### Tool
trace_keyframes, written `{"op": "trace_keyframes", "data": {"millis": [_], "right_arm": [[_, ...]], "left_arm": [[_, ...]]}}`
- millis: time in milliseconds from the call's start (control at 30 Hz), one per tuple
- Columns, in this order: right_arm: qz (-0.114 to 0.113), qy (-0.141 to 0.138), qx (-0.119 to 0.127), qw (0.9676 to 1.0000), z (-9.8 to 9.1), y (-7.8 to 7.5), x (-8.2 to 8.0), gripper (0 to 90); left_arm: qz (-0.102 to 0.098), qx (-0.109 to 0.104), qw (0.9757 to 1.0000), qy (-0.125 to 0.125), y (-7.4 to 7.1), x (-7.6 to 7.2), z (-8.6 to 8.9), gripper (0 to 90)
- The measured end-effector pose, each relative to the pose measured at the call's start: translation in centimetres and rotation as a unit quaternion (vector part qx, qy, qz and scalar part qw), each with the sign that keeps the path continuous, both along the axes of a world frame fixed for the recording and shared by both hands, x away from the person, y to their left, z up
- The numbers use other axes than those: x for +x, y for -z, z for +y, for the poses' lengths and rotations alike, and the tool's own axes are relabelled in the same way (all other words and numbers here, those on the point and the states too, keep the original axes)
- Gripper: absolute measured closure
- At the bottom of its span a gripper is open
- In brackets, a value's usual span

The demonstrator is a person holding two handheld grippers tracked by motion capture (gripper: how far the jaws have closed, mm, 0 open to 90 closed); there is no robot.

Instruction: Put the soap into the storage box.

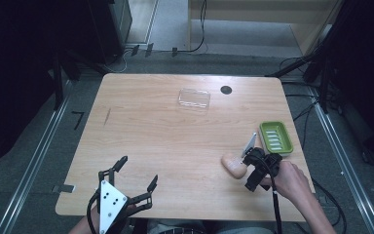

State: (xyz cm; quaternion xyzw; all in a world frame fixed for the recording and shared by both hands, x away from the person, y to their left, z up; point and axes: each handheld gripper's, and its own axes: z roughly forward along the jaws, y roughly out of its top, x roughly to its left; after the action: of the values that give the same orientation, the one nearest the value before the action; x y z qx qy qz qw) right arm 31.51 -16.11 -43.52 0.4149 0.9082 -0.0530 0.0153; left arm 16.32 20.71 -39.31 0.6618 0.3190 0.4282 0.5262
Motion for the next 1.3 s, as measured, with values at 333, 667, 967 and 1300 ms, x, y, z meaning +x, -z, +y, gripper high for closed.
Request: {"op": "trace_keyframes", "data": {"millis": [333, 667, 967, 1300], "right_arm": [[-0.001, -0.007, 0.005, 1.0, 0.8, 0.0, 0.8, 5.7], [-0.001, -0.013, 0.01, 0.9999, 1.9, 0.1, 1.7, 5.2], [-0.001, -0.007, 0.014, 0.9999, 2.1, 0.4, 2.2, 4.1], [0.0, -0.015, 0.017, 0.9997, 3.4, 0.9, 3.0, 3.3]], "left_arm": [[0.0, -0.001, 1.0, 0.0, 0.0, 0.0, 0.0, 9.9], [0.0, -0.002, 1.0, -0.001, 0.0, 0.0, 0.0, 9.9], [0.0, -0.002, 1.0, 0.0, 0.0, 0.0, 0.1, 9.9], [0.001, -0.002, 1.0, -0.002, 0.0, 0.0, 0.1, 9.9]]}}
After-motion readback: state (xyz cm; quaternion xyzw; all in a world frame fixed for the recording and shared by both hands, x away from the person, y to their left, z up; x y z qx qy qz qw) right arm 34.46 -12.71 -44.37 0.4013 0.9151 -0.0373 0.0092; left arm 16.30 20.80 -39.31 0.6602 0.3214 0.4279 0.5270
